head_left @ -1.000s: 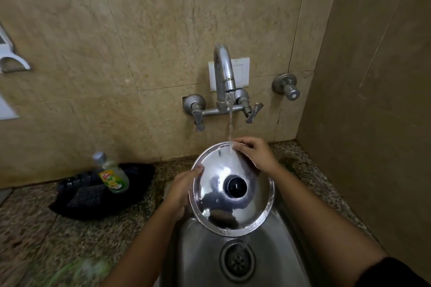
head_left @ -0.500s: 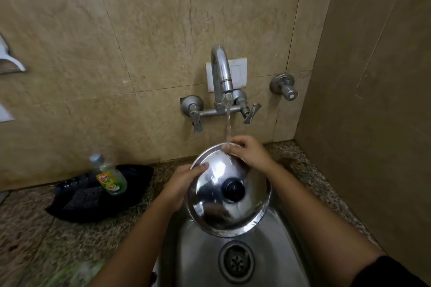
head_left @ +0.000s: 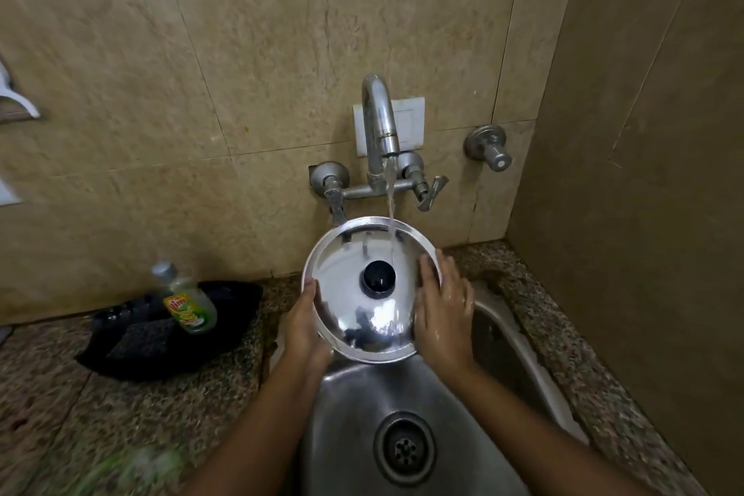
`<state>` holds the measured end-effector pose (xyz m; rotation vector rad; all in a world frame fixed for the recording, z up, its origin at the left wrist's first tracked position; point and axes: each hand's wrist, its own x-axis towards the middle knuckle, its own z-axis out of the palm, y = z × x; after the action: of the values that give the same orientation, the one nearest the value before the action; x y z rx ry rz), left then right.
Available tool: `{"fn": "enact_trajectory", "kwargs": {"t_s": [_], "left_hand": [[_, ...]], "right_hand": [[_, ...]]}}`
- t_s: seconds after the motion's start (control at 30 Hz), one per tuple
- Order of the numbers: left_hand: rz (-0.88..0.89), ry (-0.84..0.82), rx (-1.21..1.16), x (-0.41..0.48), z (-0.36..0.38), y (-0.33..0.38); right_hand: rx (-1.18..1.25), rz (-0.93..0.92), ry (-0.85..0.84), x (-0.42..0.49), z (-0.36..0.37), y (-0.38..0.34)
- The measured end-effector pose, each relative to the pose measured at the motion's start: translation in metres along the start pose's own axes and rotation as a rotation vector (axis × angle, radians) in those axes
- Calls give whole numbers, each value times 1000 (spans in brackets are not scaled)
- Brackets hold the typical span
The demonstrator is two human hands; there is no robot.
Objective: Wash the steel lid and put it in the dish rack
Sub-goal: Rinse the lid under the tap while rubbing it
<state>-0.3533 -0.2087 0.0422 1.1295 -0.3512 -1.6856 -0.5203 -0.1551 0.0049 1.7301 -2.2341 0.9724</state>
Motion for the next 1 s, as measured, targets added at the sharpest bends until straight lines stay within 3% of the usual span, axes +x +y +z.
{"fn": "enact_trajectory", "kwargs": {"t_s": [0.13,0.27,0.37,0.43,0.57,0.7,0.8,1.0], "left_hand": [[-66,0,31,5,5,-10],[-88,78,-41,3,5,-12],[-38,66,-40,0,3,-13],[1,34,-2,-4,3,-17],[195,-87,140,-16,17,-24],[287,-45,222,-18,24,-17],[351,-1,351,-18,23,-13],[441,-142,575,-27,38,-13]], "right_hand": [[58,-167,-183,-44,10,-30],[31,-204,-148,-51,11,-26],[69,-459,-182,-55,10,-29],[56,-535,-168,-47,6,-42],[196,-313,-172,-11,-1,-60],[217,-458,-228,-24,0,-35],[101,-566,-241,-44,4,15],[139,-349,-181,-41,-2,68]]}}
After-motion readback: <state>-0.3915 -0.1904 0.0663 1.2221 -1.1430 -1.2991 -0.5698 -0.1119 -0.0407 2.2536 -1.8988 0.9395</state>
